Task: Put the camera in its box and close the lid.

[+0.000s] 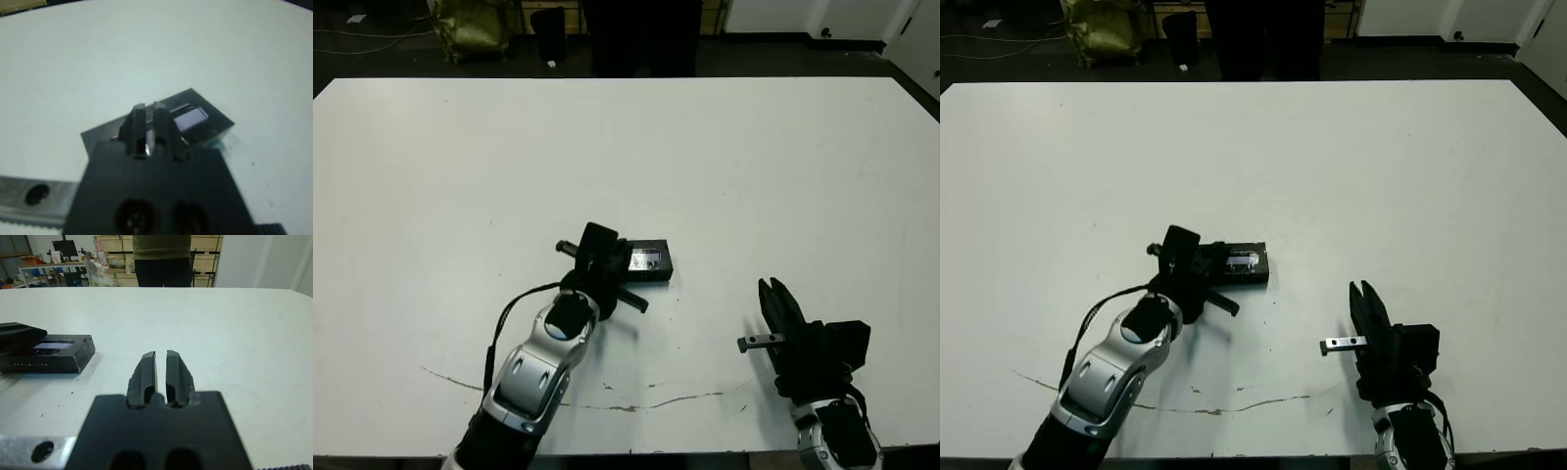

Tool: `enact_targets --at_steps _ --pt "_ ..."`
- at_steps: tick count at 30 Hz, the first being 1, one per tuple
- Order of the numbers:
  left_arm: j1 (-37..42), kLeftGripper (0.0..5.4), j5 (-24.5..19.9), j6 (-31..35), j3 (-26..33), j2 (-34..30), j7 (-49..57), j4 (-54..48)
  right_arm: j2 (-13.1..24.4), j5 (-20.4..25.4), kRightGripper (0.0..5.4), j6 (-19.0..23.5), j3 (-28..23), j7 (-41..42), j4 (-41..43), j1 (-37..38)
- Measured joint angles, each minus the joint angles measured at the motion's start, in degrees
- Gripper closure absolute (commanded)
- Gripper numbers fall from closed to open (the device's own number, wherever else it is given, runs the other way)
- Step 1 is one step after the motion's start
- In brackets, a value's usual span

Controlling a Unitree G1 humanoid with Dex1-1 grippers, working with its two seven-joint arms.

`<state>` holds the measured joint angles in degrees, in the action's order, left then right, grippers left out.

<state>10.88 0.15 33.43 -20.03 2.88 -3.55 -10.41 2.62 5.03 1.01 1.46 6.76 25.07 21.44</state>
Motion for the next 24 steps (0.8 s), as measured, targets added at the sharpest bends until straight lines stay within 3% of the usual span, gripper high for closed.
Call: enact_targets --at_steps 19,24 --pt "-1.3 5.36 0.4 0.0 3.3 -1.3 -2.2 -0.9 0.0 -0.6 5.40 -0.2 0.5 -0.2 0.2 0.6" --pt "-3.5 5.36 -1.5 -0.2 7.8 -2.4 -2.8 -10.9 -0.1 -0.2 5.40 -0.3 0.5 -0.1 0.2 0.7"
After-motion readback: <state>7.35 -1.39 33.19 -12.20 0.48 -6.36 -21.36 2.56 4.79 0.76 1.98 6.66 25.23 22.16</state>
